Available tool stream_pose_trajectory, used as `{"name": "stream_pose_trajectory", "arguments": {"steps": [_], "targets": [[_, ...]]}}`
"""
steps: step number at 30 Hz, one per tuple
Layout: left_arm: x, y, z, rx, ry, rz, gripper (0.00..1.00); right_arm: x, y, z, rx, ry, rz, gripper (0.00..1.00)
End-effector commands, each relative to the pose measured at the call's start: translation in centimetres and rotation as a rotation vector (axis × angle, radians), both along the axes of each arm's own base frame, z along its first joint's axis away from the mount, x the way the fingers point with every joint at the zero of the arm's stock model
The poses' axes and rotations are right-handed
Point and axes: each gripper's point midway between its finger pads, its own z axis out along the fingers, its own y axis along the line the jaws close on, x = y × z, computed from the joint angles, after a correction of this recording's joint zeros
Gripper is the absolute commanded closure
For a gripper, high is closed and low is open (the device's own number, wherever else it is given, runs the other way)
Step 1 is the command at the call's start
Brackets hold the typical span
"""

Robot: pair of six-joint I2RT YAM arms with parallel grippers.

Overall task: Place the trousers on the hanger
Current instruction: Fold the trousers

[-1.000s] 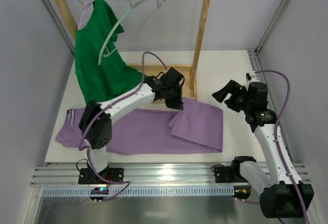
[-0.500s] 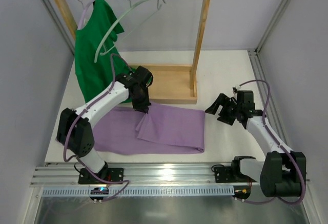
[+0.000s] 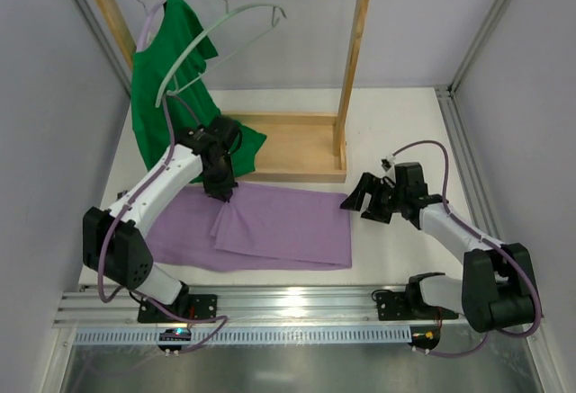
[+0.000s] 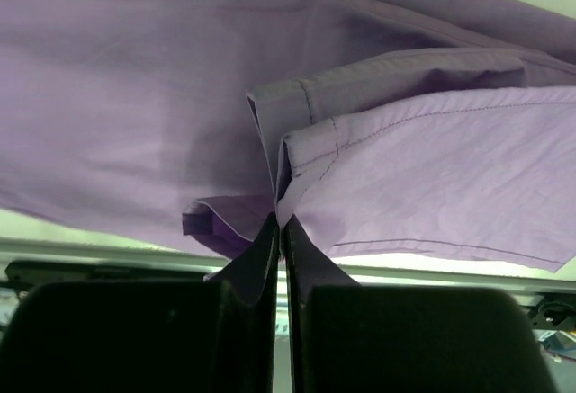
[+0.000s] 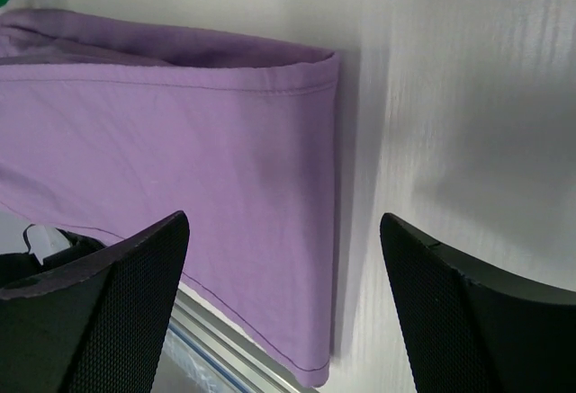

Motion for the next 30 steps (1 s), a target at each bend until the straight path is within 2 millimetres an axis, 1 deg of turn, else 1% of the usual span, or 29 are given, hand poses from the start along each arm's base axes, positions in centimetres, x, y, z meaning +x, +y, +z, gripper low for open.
{"name": "stream_pose_trajectory", "arguments": {"steps": [1,3,5,8,9,10,11,12,14,15,16,17,18,19,20,21,23,24,26,27,28,29,30], "targets": [[-1.2,2.5,0.9,0.056,-0.001,0.022,1.00,0.3,1.0,-0.3,0.018,-0.038,0.040,0.11],[-1.2,3.2,0.4,0.071,0.009,0.034,1.00,0.1,1.5,-1.1,0.010,-0.027,0.059,0.11],[-1.3,4.4,-0.7,0.105,0.044,0.062,1.00,0.1,1.9,-1.5,0.012,-0.016,0.066,0.11],[-1.4,4.9,-1.9,0.102,0.072,0.079,1.00,0.2,2.9,-2.0,0.024,-0.014,0.089,0.15],[-1.4,4.9,-2.1,0.102,0.065,0.083,1.00,0.3,3.1,-2.3,0.025,-0.011,0.091,0.22],[-1.1,4.8,-2.3,0.093,0.049,0.091,1.00,-0.1,3.3,-2.6,0.028,0.002,0.096,0.28],[-1.1,4.8,-2.5,0.092,0.046,0.092,1.00,0.3,3.5,-2.4,0.045,-0.013,0.086,0.35],[-1.4,4.6,-3.0,0.083,0.063,0.089,1.00,0.4,3.5,-2.4,0.050,-0.019,0.080,0.53],[-1.1,3.8,-3.6,0.045,0.060,0.077,0.99,0.4,3.0,-2.6,0.025,-0.010,0.054,0.67],[-1.4,3.4,-4.2,0.021,0.071,0.068,0.99,0.5,3.0,-2.5,0.022,-0.015,0.052,0.71],[-0.7,2.0,-4.4,-0.055,0.042,0.053,0.99,0.6,2.9,-2.2,0.020,-0.025,0.049,0.80],[-0.7,1.3,-4.4,-0.100,0.028,0.054,0.99,0.6,2.9,-2.0,0.018,-0.027,0.049,0.84],[-1.2,1.1,-5.1,-0.115,0.044,0.055,0.99,0.8,2.9,-1.8,0.017,-0.034,0.042,0.89],[-1.0,0.7,-5.2,-0.133,0.034,0.057,0.99,0.8,2.9,-1.7,0.019,-0.038,0.043,0.96],[-0.7,0.6,-5.4,-0.134,0.023,0.054,1.00,0.9,2.9,-1.5,0.018,-0.046,0.043,0.96],[-0.6,0.6,-5.6,-0.127,0.021,0.054,1.00,0.4,2.6,-1.8,0.003,-0.022,0.045,0.96],[-0.6,0.5,-5.9,-0.116,0.024,0.046,0.99,0.2,1.8,-2.0,-0.038,-0.013,0.022,0.96],[-0.4,0.0,-6.0,-0.129,0.020,0.039,0.99,0.2,1.1,-2.2,-0.053,-0.002,0.001,0.96],[-0.5,-1.2,-6.1,-0.173,0.026,0.024,1.00,0.1,-0.4,-2.6,-0.102,0.014,-0.050,0.96],[-0.2,-1.7,-6.1,-0.188,0.015,0.041,1.00,-0.2,-1.6,-2.7,-0.128,0.035,-0.084,0.96],[-0.2,-2.5,-6.1,-0.196,0.006,0.027,1.00,-0.3,-2.4,-2.8,-0.158,0.036,-0.101,0.96],[-0.1,-3.0,-6.1,-0.205,-0.002,0.026,0.99,-0.3,-3.7,-2.9,-0.199,0.041,-0.138,0.96],[0.1,-3.5,-6.0,-0.209,-0.014,0.024,0.99,-0.9,-4.7,-2.8,-0.232,0.062,-0.166,0.96]]}}
